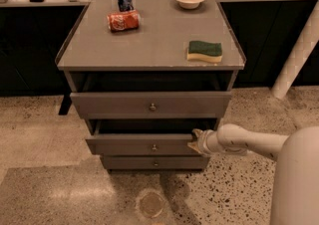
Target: Open middle drawer
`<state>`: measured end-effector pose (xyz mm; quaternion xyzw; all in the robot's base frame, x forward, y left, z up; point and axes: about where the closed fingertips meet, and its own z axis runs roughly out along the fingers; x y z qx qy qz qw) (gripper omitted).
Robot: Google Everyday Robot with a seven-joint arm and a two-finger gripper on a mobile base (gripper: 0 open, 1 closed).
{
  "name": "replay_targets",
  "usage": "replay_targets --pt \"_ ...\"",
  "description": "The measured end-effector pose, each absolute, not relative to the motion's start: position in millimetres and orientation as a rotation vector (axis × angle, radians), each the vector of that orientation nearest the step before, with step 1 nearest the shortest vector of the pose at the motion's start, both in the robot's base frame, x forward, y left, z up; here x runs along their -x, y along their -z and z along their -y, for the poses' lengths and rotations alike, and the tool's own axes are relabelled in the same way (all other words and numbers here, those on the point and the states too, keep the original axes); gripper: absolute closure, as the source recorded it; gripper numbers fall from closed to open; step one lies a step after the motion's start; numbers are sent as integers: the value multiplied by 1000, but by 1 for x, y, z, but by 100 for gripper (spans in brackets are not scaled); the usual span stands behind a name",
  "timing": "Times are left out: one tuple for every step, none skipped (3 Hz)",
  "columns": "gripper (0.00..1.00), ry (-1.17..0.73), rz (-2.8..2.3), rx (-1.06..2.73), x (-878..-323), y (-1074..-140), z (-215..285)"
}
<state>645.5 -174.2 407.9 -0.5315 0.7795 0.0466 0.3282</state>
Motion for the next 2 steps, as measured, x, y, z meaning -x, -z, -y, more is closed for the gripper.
replay_targets --pt "100 -126 -2047 1393 -643 -403 175" --pt "100 -126 -2038 1396 -639 -400 175"
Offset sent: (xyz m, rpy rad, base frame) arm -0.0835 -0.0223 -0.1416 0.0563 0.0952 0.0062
